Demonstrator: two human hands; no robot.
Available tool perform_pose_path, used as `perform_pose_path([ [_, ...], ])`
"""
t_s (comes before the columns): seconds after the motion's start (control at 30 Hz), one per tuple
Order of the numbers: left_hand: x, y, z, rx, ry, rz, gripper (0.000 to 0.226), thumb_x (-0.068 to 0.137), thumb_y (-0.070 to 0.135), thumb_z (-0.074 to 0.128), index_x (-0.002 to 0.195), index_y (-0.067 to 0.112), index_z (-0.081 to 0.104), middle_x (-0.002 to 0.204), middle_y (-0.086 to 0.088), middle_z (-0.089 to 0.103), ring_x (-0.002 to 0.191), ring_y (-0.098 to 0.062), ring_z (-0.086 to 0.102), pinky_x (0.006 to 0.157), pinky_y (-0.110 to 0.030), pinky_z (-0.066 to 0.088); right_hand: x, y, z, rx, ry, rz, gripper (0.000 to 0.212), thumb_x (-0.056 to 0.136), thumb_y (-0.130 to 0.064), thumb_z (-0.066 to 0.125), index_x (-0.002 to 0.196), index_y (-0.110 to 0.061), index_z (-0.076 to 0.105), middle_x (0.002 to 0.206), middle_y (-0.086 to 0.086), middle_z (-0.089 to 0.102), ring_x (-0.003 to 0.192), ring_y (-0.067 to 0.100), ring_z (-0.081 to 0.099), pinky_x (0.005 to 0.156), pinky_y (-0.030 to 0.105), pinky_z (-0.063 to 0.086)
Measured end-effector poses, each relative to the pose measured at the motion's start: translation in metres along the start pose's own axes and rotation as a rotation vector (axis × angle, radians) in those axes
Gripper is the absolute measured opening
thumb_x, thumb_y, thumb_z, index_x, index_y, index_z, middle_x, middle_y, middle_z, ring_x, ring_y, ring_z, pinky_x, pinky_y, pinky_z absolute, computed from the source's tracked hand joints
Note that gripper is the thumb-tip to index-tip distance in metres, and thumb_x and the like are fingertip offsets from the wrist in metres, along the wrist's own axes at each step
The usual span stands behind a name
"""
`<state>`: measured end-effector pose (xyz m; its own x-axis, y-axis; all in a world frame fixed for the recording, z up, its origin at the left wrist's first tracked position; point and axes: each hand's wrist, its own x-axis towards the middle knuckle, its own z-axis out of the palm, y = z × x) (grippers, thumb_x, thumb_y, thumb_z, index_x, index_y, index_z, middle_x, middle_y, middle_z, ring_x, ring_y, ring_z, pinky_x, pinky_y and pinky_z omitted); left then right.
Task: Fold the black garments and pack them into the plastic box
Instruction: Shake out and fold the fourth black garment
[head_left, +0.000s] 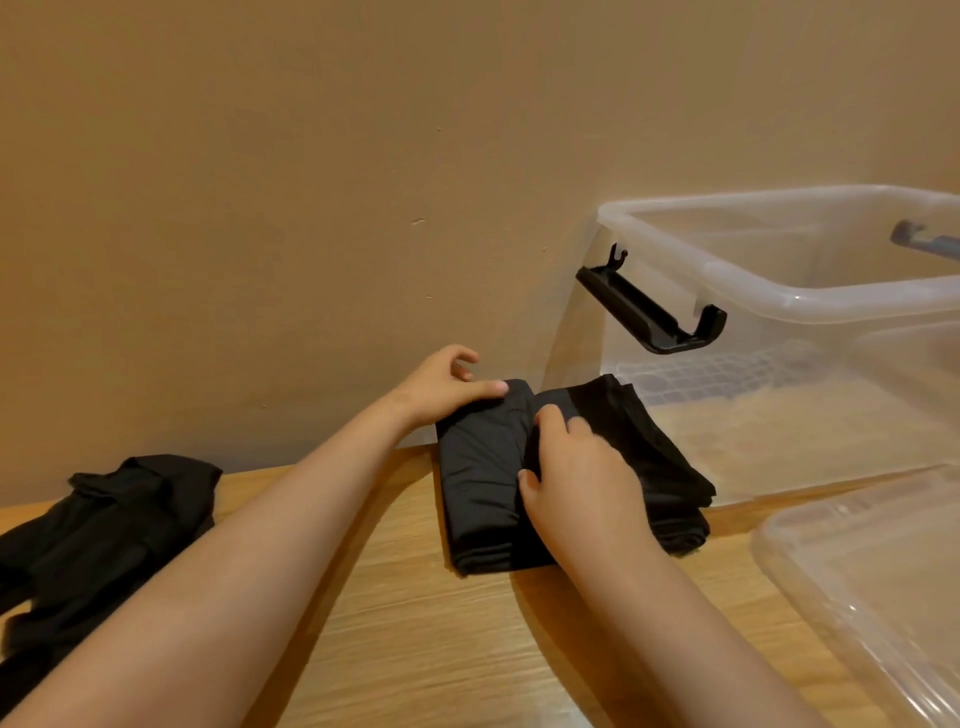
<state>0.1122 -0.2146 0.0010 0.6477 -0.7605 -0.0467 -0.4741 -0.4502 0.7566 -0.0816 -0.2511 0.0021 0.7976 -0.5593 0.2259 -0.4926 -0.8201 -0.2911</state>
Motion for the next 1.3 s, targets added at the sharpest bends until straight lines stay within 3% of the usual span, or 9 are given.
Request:
perform_pose_path([
  [0.1, -0.027, -0.010, -0.002, -0.130, 0.243, -0.065, 0.063, 0.093, 0.038, 0.062, 0.144, 0.012, 0.035, 0.142, -0.010, 0.045, 0.128, -0.023, 0.045, 0.096, -0.030, 0.038, -0.008, -0.006, 0.005, -0.041, 0.180, -0.123, 0.034, 0.093, -0.032, 0.055, 0.121, -0.014, 0.050, 0.118, 0.005, 0.050, 0.111, 0.022, 0.047, 0.085, 0.029, 0.044],
  [0.17, -0.040, -0.019, -0.004, -0.064, 0.179, -0.209, 0.073, 0.092, 0.045, 0.060, 0.147, 0.010, 0.028, 0.149, -0.013, 0.039, 0.135, -0.028, 0.040, 0.103, -0.037, 0.037, -0.011, -0.011, 0.008, -0.016, 0.192, -0.243, 0.040, 0.093, -0.036, 0.054, 0.125, -0.011, 0.057, 0.131, 0.008, 0.052, 0.126, 0.026, 0.043, 0.103, 0.037, 0.038],
  [0.23, -0.046, -0.027, -0.006, 0.103, 0.047, -0.348, 0.086, 0.087, 0.065, 0.054, 0.148, 0.009, 0.030, 0.150, -0.014, 0.038, 0.135, -0.031, 0.040, 0.109, -0.043, 0.037, -0.013, -0.015, 0.015, 0.006, 0.042, -0.326, 0.058, 0.097, -0.048, 0.041, 0.143, -0.013, 0.042, 0.154, 0.007, 0.031, 0.146, 0.023, 0.018, 0.118, 0.035, 0.009],
  [0.37, -0.045, -0.027, -0.003, 0.138, -0.062, -0.398, 0.107, 0.070, 0.091, 0.038, 0.143, 0.014, 0.044, 0.146, -0.011, 0.045, 0.131, -0.031, 0.043, 0.110, -0.046, 0.033, -0.019, -0.008, 0.034, -0.047, -0.162, -0.347, 0.101, 0.071, -0.074, -0.002, 0.155, -0.020, 0.008, 0.163, 0.001, 0.003, 0.149, 0.015, -0.006, 0.115, 0.032, -0.009],
  [0.57, -0.036, -0.023, 0.004, -0.125, -0.131, -0.348, 0.079, 0.073, 0.075, 0.062, 0.125, 0.015, 0.059, 0.120, 0.001, 0.063, 0.108, -0.018, 0.057, 0.089, -0.033, 0.043, -0.020, -0.004, 0.047, -0.052, -0.148, -0.343, 0.105, 0.067, -0.079, -0.004, 0.154, -0.021, -0.003, 0.163, 0.001, -0.004, 0.149, 0.016, -0.010, 0.114, 0.034, -0.013],
  [0.73, -0.033, -0.022, 0.011, -0.384, -0.076, -0.196, 0.034, 0.078, 0.034, 0.078, 0.107, 0.017, 0.069, 0.101, 0.000, 0.075, 0.098, -0.017, 0.069, 0.095, -0.036, 0.052, -0.019, -0.006, 0.049, 0.048, -0.057, -0.304, 0.101, 0.076, -0.084, -0.002, 0.153, -0.022, 0.021, 0.161, -0.001, 0.016, 0.149, 0.014, 0.007, 0.116, 0.033, -0.006],
  [0.97, -0.060, -0.016, 0.008, -0.661, 0.020, -0.035, 0.059, 0.068, 0.022, 0.083, 0.121, 0.012, 0.060, 0.111, -0.006, 0.072, 0.106, -0.023, 0.068, 0.090, -0.037, 0.054, -0.019, -0.010, 0.040, 0.262, 0.180, -0.232, 0.064, 0.089, -0.063, 0.022, 0.132, -0.026, 0.052, 0.141, -0.009, 0.041, 0.135, 0.008, 0.031, 0.113, 0.032, 0.030],
  [1.17, -0.093, 0.006, -0.015, -0.770, -0.048, 0.090, 0.050, 0.070, 0.011, 0.073, 0.118, 0.011, 0.059, 0.111, -0.008, 0.072, 0.104, -0.022, 0.069, 0.082, -0.030, 0.058, -0.009, 0.002, 0.018, 0.553, 0.267, -0.152, 0.082, 0.091, -0.052, 0.052, 0.153, -0.031, 0.003, 0.156, -0.010, 0.010, 0.143, 0.004, 0.010, 0.112, 0.024, 0.020],
  [1.3, -0.106, 0.013, -0.027, -0.728, -0.061, 0.107, 0.068, 0.060, 0.019, 0.087, 0.121, 0.011, 0.058, 0.114, -0.009, 0.070, 0.106, -0.024, 0.068, 0.083, -0.034, 0.057, -0.009, 0.005, 0.007, 1.061, -0.045, -0.096, 0.084, 0.085, -0.043, 0.068, 0.148, -0.045, 0.012, 0.138, -0.023, 0.039, 0.122, -0.007, 0.045, 0.098, 0.020, 0.044],
])
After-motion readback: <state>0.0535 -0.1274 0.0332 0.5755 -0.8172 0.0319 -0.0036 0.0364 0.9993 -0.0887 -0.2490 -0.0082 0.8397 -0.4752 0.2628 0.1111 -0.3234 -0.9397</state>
